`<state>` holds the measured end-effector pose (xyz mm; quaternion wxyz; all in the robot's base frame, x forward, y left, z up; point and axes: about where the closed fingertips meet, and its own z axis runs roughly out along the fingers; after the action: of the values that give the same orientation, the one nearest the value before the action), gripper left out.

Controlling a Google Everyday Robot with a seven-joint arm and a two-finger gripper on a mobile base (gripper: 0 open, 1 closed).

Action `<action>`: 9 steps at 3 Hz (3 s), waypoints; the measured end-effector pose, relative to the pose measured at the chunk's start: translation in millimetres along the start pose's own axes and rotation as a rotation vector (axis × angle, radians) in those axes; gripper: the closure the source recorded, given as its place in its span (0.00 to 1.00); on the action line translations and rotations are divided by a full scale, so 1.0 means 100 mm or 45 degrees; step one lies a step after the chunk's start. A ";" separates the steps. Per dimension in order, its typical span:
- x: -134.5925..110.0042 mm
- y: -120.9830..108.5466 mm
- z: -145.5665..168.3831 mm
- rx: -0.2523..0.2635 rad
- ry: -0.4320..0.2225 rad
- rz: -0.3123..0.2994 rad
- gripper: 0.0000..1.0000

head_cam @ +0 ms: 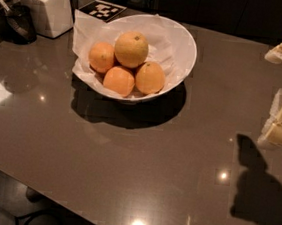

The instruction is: Pick orange from white bowl

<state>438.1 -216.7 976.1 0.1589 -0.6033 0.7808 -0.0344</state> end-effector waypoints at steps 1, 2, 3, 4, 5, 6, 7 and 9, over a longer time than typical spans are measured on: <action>0.00 0.00 0.00 0.000 0.000 0.000 0.00; -0.05 -0.03 0.00 0.015 -0.006 0.034 0.00; -0.27 -0.22 0.07 -0.025 -0.126 0.155 0.00; -0.52 -0.42 0.15 -0.130 -0.291 0.232 0.00; -0.58 -0.44 0.13 -0.130 -0.321 0.228 0.00; -0.68 -0.42 0.24 -0.110 -0.362 0.188 0.00; -1.08 -0.42 0.33 -0.082 -0.448 0.063 0.00; -1.42 -0.40 0.41 -0.089 -0.493 -0.045 0.00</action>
Offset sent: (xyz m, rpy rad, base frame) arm 0.0088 0.0083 -0.0013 0.0229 0.0029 -0.0630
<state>518.7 -86.7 976.7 0.2845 -0.6174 0.7256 0.1068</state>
